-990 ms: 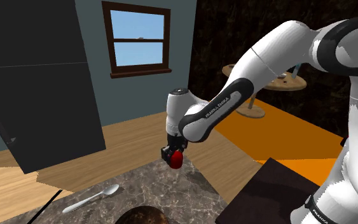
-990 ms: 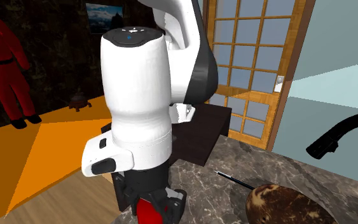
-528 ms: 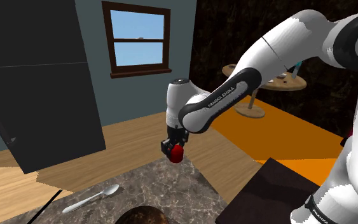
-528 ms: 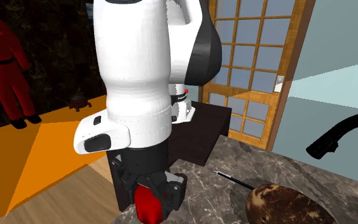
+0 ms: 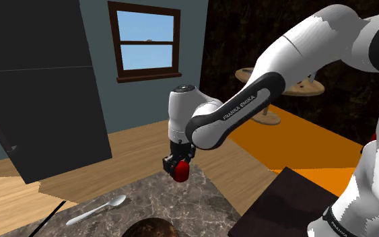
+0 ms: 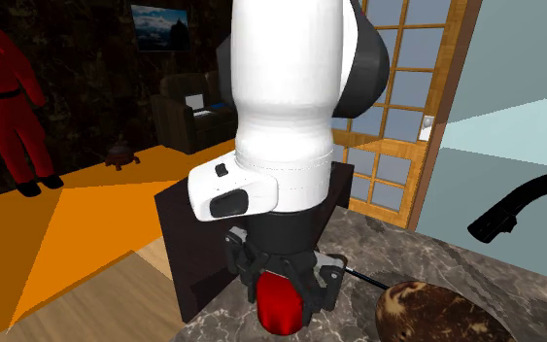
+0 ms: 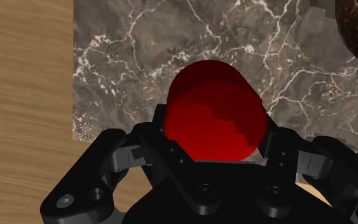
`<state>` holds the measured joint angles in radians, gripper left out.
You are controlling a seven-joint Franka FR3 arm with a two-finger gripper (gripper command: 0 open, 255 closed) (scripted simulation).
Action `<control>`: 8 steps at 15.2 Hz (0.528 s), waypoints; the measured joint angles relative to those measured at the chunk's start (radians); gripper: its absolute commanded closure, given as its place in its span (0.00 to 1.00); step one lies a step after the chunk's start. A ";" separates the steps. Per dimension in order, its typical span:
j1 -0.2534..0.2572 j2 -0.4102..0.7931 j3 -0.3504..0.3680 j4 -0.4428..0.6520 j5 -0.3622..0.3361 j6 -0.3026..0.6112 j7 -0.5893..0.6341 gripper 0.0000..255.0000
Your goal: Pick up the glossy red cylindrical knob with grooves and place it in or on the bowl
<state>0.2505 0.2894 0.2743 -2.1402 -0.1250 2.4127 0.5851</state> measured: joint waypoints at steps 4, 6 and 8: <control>0.066 0.012 0.025 0.009 -0.015 -0.001 0.100 1.00; 0.101 0.025 0.037 0.027 -0.024 -0.008 0.152 1.00; 0.139 0.035 0.050 0.042 -0.033 -0.016 0.207 1.00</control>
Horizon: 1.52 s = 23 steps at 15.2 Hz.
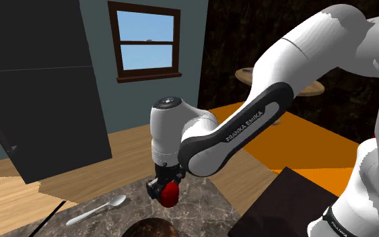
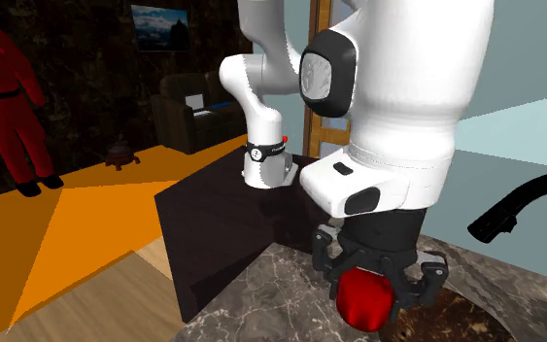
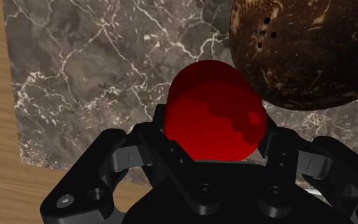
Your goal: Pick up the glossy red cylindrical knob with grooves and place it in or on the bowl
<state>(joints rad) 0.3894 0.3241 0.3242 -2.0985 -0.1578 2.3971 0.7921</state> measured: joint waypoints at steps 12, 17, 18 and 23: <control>0.191 0.136 0.031 0.167 -0.067 -0.048 0.248 1.00; 0.206 0.184 0.016 0.166 -0.090 -0.002 0.267 1.00; 0.209 0.195 0.013 0.167 -0.095 0.008 0.271 1.00; 0.217 0.233 -0.001 0.163 -0.114 0.048 0.282 1.00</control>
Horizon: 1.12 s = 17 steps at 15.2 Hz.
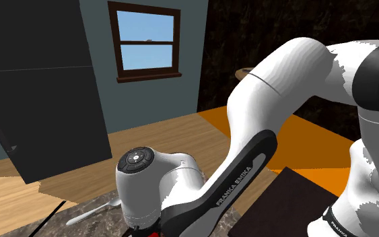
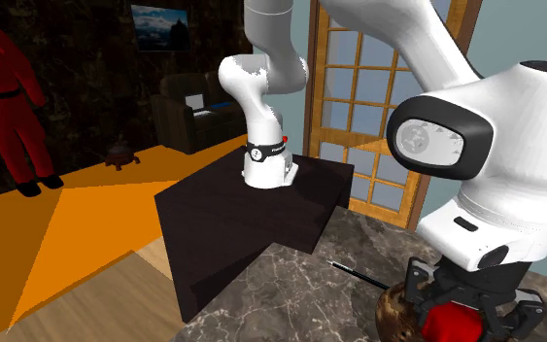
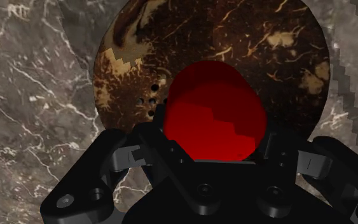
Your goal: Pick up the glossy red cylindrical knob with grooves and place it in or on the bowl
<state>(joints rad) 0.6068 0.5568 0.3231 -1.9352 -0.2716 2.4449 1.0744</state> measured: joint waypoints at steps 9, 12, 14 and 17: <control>0.001 0.005 -0.002 0.003 -0.002 0.003 0.000 0.00; 0.001 0.005 -0.002 0.003 -0.002 0.003 0.000 0.00; -0.006 -0.024 0.008 -0.002 0.011 -0.021 -0.007 0.00; -0.019 -0.077 0.027 0.002 0.036 -0.075 -0.024 0.00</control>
<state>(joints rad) 0.5877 0.4797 0.3498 -1.9327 -0.2352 2.3697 1.0507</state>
